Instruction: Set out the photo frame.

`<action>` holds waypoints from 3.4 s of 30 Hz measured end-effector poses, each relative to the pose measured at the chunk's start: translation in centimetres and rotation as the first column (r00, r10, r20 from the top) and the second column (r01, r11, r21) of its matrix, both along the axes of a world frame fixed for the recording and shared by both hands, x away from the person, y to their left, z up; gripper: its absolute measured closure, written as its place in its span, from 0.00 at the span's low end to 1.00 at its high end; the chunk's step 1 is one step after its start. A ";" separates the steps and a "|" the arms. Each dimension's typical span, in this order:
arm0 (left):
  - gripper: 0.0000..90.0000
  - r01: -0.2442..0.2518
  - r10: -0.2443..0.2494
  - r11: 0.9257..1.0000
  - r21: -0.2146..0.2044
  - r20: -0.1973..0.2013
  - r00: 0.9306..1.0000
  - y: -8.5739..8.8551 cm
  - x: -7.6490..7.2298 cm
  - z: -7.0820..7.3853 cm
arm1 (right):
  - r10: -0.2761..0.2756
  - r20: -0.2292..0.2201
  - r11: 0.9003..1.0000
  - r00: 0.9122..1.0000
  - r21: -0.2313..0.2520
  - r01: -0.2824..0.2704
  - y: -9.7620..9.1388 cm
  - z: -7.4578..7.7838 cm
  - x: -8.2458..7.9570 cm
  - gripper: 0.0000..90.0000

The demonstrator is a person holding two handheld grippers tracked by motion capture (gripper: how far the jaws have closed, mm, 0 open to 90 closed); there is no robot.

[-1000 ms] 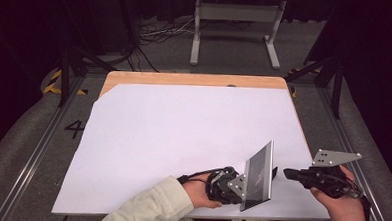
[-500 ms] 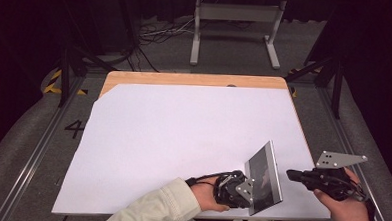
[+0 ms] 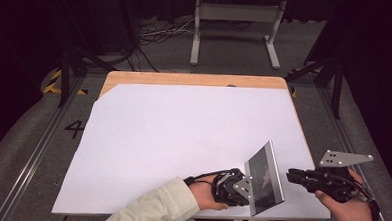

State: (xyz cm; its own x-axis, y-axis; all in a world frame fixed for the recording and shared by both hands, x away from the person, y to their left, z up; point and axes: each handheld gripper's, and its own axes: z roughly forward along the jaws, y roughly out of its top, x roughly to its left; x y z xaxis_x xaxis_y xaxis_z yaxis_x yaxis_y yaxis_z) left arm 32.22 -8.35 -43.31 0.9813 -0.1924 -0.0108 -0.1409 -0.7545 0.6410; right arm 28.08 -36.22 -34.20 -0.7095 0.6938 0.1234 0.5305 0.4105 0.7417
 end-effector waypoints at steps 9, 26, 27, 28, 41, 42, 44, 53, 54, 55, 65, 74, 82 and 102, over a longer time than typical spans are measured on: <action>1.00 -0.092 0.092 0.995 -0.037 -0.009 0.996 3.0 2.0 0.9 | -0.016 -0.039 0.999 0.999 0.029 0.017 0.2 1.3 0.1 0.79; 1.00 -0.176 0.176 0.984 -0.027 0.011 0.984 7.5 3.5 1.0 | 0.004 -0.118 0.998 0.993 0.056 0.003 1.3 3.4 1.3 0.71; 1.00 -0.185 0.185 0.982 -0.030 0.009 0.983 8.0 3.6 1.0 | 0.002 -0.122 0.998 0.992 0.062 0.005 1.3 3.5 1.4 0.71; 0.99 -0.194 0.194 0.981 -0.031 0.008 0.981 8.4 3.7 0.9 | 0.000 -0.127 0.998 0.992 0.069 0.009 1.3 3.6 1.4 0.70; 0.98 -0.261 0.261 0.964 -0.044 0.005 0.965 11.6 4.6 0.7 | -0.038 -0.166 0.994 0.985 0.098 0.055 2.3 5.0 1.5 0.71; 0.98 -0.268 0.268 0.963 -0.040 0.004 0.963 11.8 4.6 0.7 | -0.042 -0.169 0.994 0.985 0.095 0.059 2.4 5.0 1.6 0.71; 0.98 -0.277 0.277 0.960 -0.046 0.000 0.961 12.0 4.7 0.7 | -0.047 -0.174 0.994 0.984 0.093 0.064 2.5 5.1 1.6 0.71; 0.98 -0.278 0.278 0.960 -0.042 -0.001 0.960 12.0 4.7 0.6 | -0.073 -0.195 0.993 0.978 0.079 0.089 3.1 5.1 1.7 0.61; 0.98 -0.279 0.279 0.959 -0.043 -0.003 0.960 12.0 4.7 0.6 | -0.074 -0.200 0.993 0.977 0.080 0.092 3.3 5.1 1.7 0.61; 0.97 -0.278 0.278 0.960 -0.043 -0.002 0.961 12.0 4.7 0.6 | -0.075 -0.201 0.992 0.977 0.080 0.093 3.4 5.0 1.7 0.59; 0.97 -0.276 0.276 0.960 -0.043 -0.001 0.961 12.0 4.7 0.6 | -0.076 -0.223 0.993 0.972 0.067 0.093 4.4 4.2 2.0 0.57; 0.97 -0.277 0.278 0.960 -0.041 0.000 0.961 12.0 4.6 0.6 | -0.071 -0.238 0.995 0.969 0.047 0.084 5.2 3.3 2.3 0.56; 0.97 -0.277 0.277 0.960 -0.044 0.001 0.961 12.1 4.8 0.7 | -0.070 -0.247 0.997 0.967 0.024 0.079 5.9 2.7 2.5 0.56; 0.97 -0.276 0.276 0.960 -0.039 -0.008 0.961 12.0 4.7 0.6 | -0.121 -0.269 0.992 0.956 -0.052 0.111 6.7 3.2 2.1 0.68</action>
State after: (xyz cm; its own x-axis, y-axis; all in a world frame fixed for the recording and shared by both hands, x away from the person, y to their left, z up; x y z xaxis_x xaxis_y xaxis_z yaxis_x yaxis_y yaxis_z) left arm 36.88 3.66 -42.73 0.9963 0.0854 -0.0116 0.0710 -0.7378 0.6713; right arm 30.19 -29.53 -30.97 -0.5674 0.7768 0.2732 0.7550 0.3583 0.5492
